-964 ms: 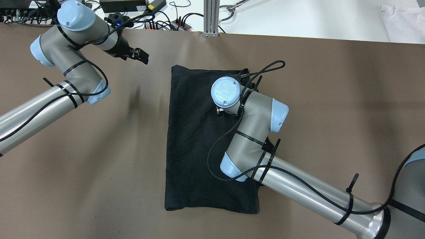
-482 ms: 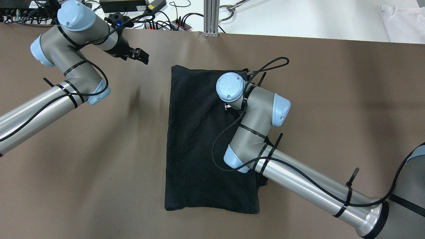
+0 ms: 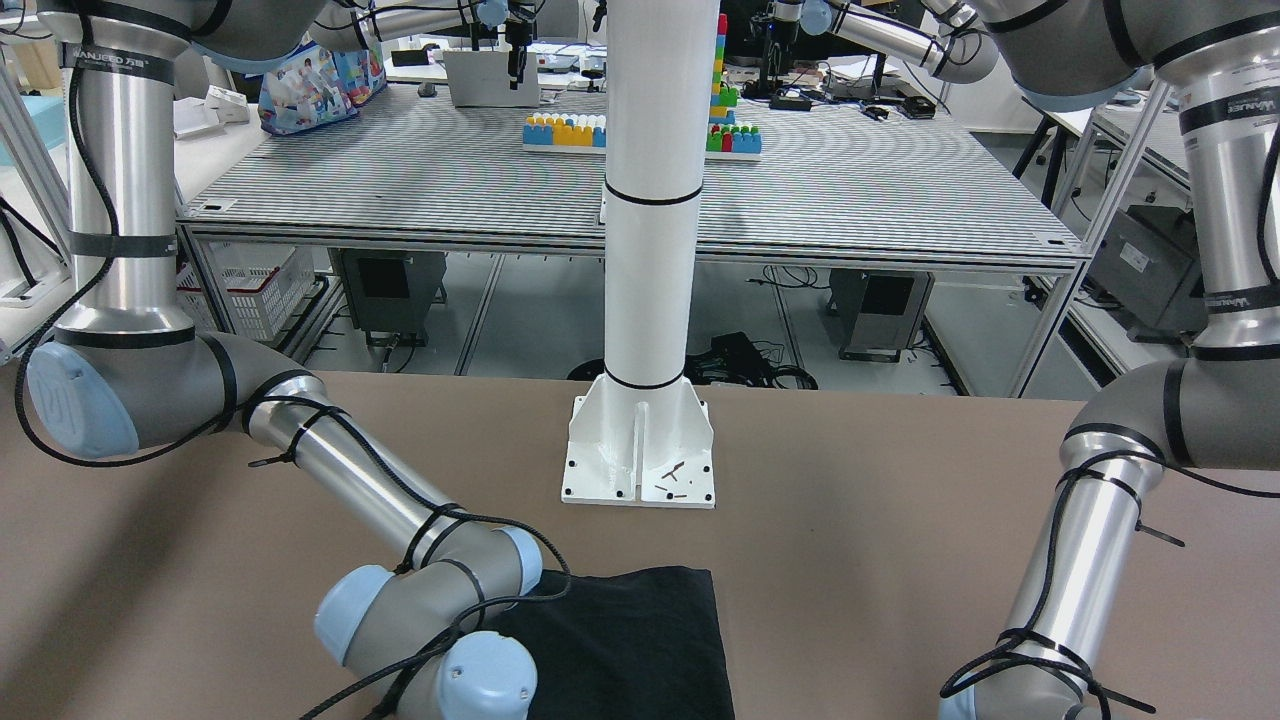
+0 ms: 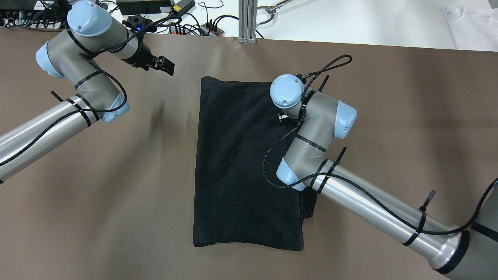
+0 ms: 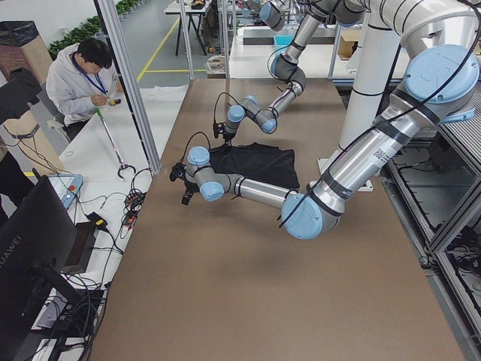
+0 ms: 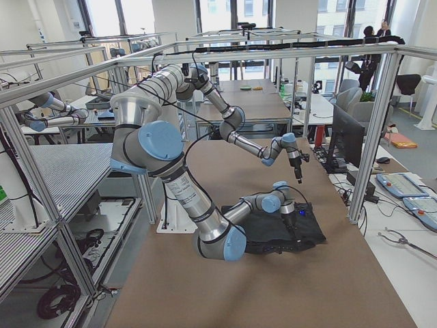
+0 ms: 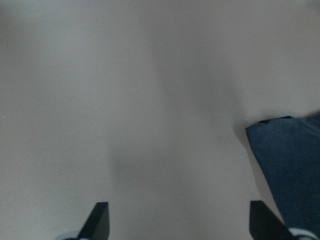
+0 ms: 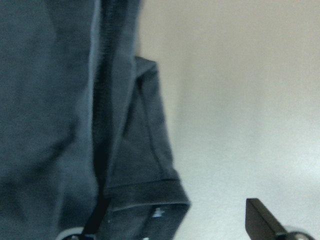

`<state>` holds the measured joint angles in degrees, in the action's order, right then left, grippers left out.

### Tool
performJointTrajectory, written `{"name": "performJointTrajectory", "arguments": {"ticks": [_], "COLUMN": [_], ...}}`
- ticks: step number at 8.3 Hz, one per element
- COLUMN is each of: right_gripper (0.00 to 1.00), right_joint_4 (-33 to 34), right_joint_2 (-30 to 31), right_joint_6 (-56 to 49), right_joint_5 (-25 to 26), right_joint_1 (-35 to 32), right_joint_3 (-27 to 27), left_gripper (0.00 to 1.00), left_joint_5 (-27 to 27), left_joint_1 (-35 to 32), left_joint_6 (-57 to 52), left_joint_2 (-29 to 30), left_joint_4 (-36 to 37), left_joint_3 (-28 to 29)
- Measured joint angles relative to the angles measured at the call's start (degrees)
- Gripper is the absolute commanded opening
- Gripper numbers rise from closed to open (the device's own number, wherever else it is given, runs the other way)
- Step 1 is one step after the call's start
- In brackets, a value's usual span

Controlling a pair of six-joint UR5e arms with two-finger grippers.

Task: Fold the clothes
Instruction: 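Move the right gripper to the shirt's far end corner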

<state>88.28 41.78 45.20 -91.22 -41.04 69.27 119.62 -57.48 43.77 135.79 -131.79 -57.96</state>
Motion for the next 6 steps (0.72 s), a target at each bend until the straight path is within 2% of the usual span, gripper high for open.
{"name": "performJointTrajectory", "arguments": {"ticks": [2, 3, 6], "right_gripper": [0.94, 0.94, 0.94], "right_joint_4": [-8.29, -10.94, -12.62], "right_joint_2": [7.46, 9.14, 9.81], "right_joint_6": [-3.65, -3.89, -0.92], "right_joint_5": [-0.65, -2.25, -6.75], "right_joint_1": [-2.21, -2.75, -3.94], "right_joint_3": [1.91, 3.05, 8.22], "left_gripper": [1.00, 1.00, 1.00], "left_joint_5": [0.01, 0.05, 0.41], "left_joint_1": [0.00, 0.00, 0.01], "left_joint_6": [0.06, 0.20, 4.37], "left_joint_2": [0.03, 0.06, -2.28], "left_joint_4": [0.03, 0.05, 0.22], "left_joint_3": [-0.14, -0.49, -5.78]}}
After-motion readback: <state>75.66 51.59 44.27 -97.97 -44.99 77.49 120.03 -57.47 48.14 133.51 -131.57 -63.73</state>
